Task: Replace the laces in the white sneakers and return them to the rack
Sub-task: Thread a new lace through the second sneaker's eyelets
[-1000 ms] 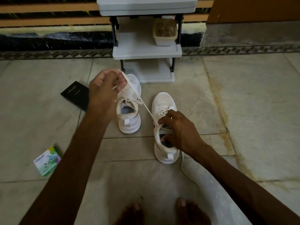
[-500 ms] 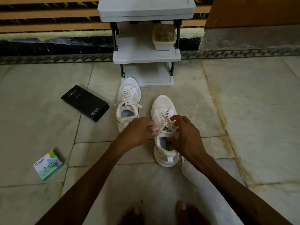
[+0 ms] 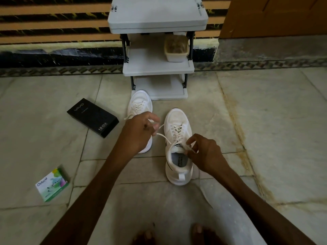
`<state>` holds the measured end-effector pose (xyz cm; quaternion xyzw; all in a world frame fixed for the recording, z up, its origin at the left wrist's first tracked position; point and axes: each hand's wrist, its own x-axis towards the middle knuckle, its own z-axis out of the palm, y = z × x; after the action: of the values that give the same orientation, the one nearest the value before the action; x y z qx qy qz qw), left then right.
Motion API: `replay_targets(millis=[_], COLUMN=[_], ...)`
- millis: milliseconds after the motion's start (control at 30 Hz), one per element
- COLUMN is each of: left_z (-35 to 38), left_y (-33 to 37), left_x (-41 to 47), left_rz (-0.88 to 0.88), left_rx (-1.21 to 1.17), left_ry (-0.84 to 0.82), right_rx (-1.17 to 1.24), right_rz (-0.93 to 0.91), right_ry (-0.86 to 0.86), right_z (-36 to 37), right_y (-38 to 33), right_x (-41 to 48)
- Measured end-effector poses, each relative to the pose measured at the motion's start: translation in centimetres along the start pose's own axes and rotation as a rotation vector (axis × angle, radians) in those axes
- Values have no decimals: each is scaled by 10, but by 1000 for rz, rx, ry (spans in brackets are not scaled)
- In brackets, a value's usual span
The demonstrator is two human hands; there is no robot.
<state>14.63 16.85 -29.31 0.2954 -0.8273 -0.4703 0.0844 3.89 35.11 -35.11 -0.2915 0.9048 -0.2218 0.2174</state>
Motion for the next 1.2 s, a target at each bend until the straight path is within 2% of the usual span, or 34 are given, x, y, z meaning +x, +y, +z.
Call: replay_targets(millis=[133, 200, 267, 300, 367, 467, 700, 800, 933, 1200], left_z=[0, 3, 8, 11, 20, 43, 76, 78, 78, 80], left_y=[15, 16, 13, 11, 4, -12, -37, -35, -35, -39], left_x=[-6, -5, -3, -2, 0, 0, 1, 1, -1, -2], left_rz=[47, 55, 73, 77, 48, 15, 31, 54, 85, 28], left_rx=[-158, -149, -52, 21, 128, 234, 310, 345, 347, 221], left_ry=[-130, -133, -83, -46, -17, -121, -94, -98, -87, -64], right_rx=[194, 377, 454, 438, 260, -90, -400, -451, -444, -135], right_rz=[-23, -2, -1, 4, 4, 23, 102, 129, 100, 64], right_ry=[-157, -162, -103, -60, 25, 78, 137, 91, 140, 64], right_z=[-30, -43, -52, -53, -47, -30, -19, -24, -25, -36], right_y=[-8, -14, -16, -15, -14, -11, -1, -3, -1, 15], right_x=[-5, -9, -11, -9, -5, 1, 0, -2, -1, 2])
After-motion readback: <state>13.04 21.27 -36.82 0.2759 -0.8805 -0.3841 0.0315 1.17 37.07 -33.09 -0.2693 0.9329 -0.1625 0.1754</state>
